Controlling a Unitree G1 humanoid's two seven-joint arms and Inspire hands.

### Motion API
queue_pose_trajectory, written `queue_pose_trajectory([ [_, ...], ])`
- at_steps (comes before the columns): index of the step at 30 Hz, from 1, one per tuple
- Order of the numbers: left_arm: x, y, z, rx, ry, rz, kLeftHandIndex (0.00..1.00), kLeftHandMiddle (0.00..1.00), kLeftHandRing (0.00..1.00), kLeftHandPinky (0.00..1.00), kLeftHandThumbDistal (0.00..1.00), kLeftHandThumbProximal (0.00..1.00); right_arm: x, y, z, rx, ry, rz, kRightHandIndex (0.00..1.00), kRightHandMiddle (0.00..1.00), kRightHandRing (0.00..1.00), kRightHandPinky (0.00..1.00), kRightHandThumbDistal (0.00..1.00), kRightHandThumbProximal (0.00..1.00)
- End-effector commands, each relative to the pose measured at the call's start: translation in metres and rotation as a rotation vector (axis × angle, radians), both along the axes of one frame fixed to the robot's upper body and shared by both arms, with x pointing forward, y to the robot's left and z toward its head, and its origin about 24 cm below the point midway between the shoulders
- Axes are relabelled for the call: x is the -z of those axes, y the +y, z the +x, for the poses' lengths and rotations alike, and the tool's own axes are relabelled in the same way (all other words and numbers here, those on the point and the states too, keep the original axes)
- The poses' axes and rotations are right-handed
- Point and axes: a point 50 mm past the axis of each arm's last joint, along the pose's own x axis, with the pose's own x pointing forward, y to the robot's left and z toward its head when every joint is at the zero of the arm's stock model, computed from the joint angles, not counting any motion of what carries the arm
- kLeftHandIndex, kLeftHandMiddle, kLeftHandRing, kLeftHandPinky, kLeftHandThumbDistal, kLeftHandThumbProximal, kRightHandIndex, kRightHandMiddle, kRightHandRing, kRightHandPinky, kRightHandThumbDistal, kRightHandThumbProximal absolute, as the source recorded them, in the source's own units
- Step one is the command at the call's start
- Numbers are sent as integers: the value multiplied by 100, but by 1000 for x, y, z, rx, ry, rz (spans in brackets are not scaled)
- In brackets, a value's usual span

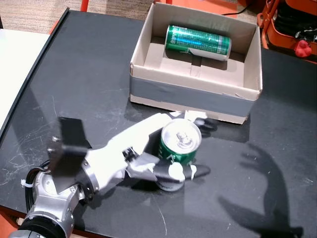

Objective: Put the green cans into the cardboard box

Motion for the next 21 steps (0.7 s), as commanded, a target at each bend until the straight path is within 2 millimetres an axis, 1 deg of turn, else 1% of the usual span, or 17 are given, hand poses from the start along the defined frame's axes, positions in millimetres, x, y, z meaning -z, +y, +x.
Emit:
queue_pose_trajectory([
  [1, 4, 3, -2, -23, -48, 67, 52, 49, 49, 42, 33, 0, 4, 6, -3, 9, -1, 49, 75, 64, 62, 81, 100, 77],
  [2, 3, 3, -3, -36, -98, 105, 42, 42, 43, 38, 29, 0, 4, 6, -4, 13, -2, 52, 75, 63, 62, 81, 100, 77],
  [3, 3, 4, -3, -42, -137, 139, 38, 40, 41, 36, 25, 0, 4, 7, -4, 16, -4, 55, 75, 63, 62, 81, 100, 77],
  [5, 3, 5, -3, -52, -182, 186, 34, 36, 39, 35, 22, 0, 3, 8, -4, 22, -8, 65, 74, 62, 61, 80, 100, 75],
  [7, 3, 7, -2, -68, -207, 209, 33, 36, 38, 35, 19, 0, 3, 8, -4, 28, -10, 72, 74, 62, 61, 81, 100, 76],
  [9, 3, 9, -2, -83, -216, 213, 36, 40, 43, 37, 17, 0, 2, 8, -4, 31, -12, 71, 74, 63, 61, 81, 100, 77],
  [10, 3, 9, -2, -90, -215, 214, 38, 42, 47, 40, 14, 0, 2, 8, -4, 36, -12, 70, 74, 62, 61, 81, 100, 78],
  [11, 4, 10, -2, -101, -206, 209, 39, 44, 53, 43, 12, 0, 3, 7, -4, 38, -11, 76, 74, 62, 61, 81, 100, 77],
  [12, 5, 11, -2, -114, -187, 202, 42, 48, 60, 47, 11, 0, 3, 7, -4, 39, -10, 81, 74, 62, 60, 80, 100, 77],
  [15, 6, 12, -1, -148, -172, 188, 43, 54, 78, 64, 8, 0, 2, 7, -4, 27, -12, 83, 74, 62, 60, 81, 100, 75],
  [16, 6, 13, -1, -156, -169, 188, 43, 55, 81, 71, 7, 0, 3, 7, -3, 28, -10, 81, 75, 62, 61, 81, 100, 75],
  [17, 7, 13, 0, -163, -166, 192, 44, 58, 84, 74, 5, 0, 3, 7, -3, 29, -8, 82, 75, 62, 61, 81, 100, 75],
  [19, 7, 14, 1, -178, -156, 203, 47, 63, 85, 78, 4, 0, 3, 7, -2, 30, -8, 77, 76, 63, 61, 81, 100, 77],
  [21, 7, 15, 2, -190, -155, 202, 47, 64, 84, 80, 4, 0, 3, 7, -2, 33, -6, 76, 75, 62, 62, 81, 100, 78],
])
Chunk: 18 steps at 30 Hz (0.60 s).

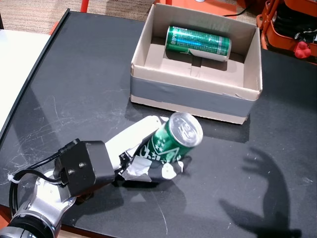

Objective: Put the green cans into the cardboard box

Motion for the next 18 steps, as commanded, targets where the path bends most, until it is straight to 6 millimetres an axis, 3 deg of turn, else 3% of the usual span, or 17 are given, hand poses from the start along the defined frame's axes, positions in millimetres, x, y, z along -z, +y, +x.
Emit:
queue_pose_trajectory([
  [1, 11, 4, -4, -17, 56, 31, 47, 65, 83, 80, 4, 0, 5, 4, -1, 12, 10, 27, 75, 62, 62, 81, 99, 78],
  [4, 10, 6, -2, -40, 48, 48, 53, 68, 82, 77, 5, 0, 6, 4, 1, 9, 18, 20, 75, 63, 62, 81, 96, 78],
  [8, -1, 14, 7, -61, -10, 85, 52, 67, 80, 75, 4, 0, 8, 6, 7, -5, 21, 15, 76, 63, 62, 81, 96, 78],
  [11, -18, 21, 15, -69, -128, 142, 52, 69, 86, 75, 7, 0, 10, 8, 12, -23, 19, 15, 77, 63, 61, 82, 98, 76],
  [15, -43, 28, 27, -70, -257, 203, 53, 70, 87, 75, 5, 0, 12, 12, 22, -43, 30, 21, 77, 62, 60, 81, 100, 74],
  [18, -68, 35, 37, -67, -379, 265, 53, 71, 88, 74, 9, 0, 14, 14, 29, -47, 32, 16, 75, 63, 61, 81, 100, 74],
])
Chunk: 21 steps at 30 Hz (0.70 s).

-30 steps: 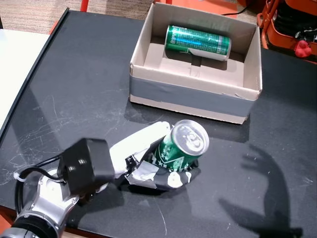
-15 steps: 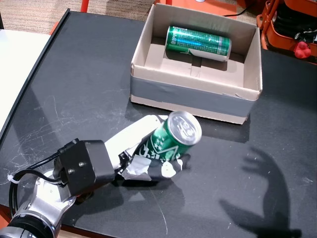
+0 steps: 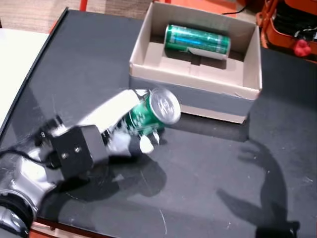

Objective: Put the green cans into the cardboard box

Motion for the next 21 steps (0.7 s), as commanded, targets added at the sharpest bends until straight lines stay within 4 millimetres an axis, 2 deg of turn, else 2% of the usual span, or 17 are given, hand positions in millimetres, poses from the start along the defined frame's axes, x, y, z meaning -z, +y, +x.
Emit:
queue_pose_trajectory([
  [1, -21, 1, 7, 20, -91, 31, 54, 71, 87, 73, 10, 0, 5, 5, 4, 0, -1, 38, 75, 63, 61, 81, 100, 74],
  [6, -63, 8, 20, 14, -246, 91, 48, 65, 81, 69, 14, 0, 7, 8, 13, -13, -3, 26, 77, 63, 62, 80, 100, 80],
  [7, -76, 8, 23, 16, -293, 110, 45, 61, 76, 66, 18, 0, 7, 9, 15, -16, -5, 24, 76, 63, 62, 80, 100, 80],
  [9, -103, 8, 28, 21, -387, 139, 39, 53, 66, 59, 17, 0, 7, 11, 19, -22, -5, 19, 77, 64, 63, 80, 100, 79],
  [11, -127, 5, 29, 33, -491, 126, 28, 44, 58, 51, 24, 0, 8, 14, 22, -22, 0, 23, 78, 64, 62, 80, 100, 79],
  [12, -139, 4, 30, 32, -544, 124, 20, 37, 54, 48, 27, 0, 8, 15, 23, -24, 3, 28, 80, 64, 62, 80, 100, 79],
  [13, -153, 1, 30, 32, -608, 124, 12, 30, 48, 44, 27, 0, 8, 16, 25, -32, 4, 34, 80, 65, 63, 80, 100, 78],
  [15, -182, -3, 28, 38, -733, 88, 5, 23, 42, 37, 28, 0, 8, 18, 28, -63, 0, 34, 81, 66, 64, 81, 100, 75],
  [16, -194, -5, 26, 41, -780, 61, 4, 22, 41, 35, 28, 0, 8, 19, 29, -72, 0, 30, 82, 66, 65, 81, 100, 76],
  [18, -217, -10, 22, 58, -855, -3, 0, 19, 44, 36, 28, 0, 8, 22, 32, -71, 0, 17, 84, 66, 65, 81, 100, 78],
  [21, -238, -20, 16, 99, -910, -65, 0, 18, 50, 40, 33, 0, 8, 26, 35, -55, -5, 17, 81, 64, 63, 80, 100, 80],
])
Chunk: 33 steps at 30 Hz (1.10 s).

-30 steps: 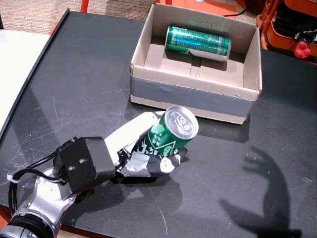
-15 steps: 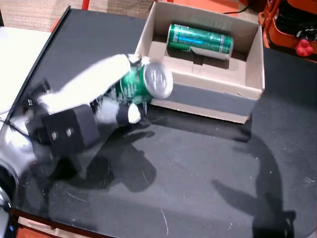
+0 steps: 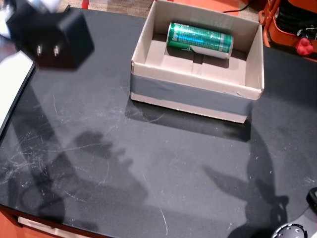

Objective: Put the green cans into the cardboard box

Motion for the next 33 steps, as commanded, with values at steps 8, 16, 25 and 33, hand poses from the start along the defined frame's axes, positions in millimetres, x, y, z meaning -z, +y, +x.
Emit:
queue_pose_trajectory([
  [8, 4, -57, 4, 56, 44, 100, 5, 34, 64, 53, 30, 0, 0, 11, 5, 10, -8, 9, 80, 62, 63, 80, 100, 83],
  [16, 62, -101, 25, -220, 227, 521, 13, 36, 48, 49, 18, 0, -5, 18, 2, -17, -57, -2, 72, 61, 64, 81, 100, 81],
  [25, 85, -119, 28, -368, 312, 748, 31, 39, 39, 38, 16, 0, -5, 24, -3, -40, -107, -1, 68, 60, 65, 79, 100, 79],
  [33, 86, -120, 28, -362, 377, 711, 35, 40, 39, 36, 13, 0, -4, 27, -4, -11, -118, 23, 68, 59, 63, 79, 100, 84],
])
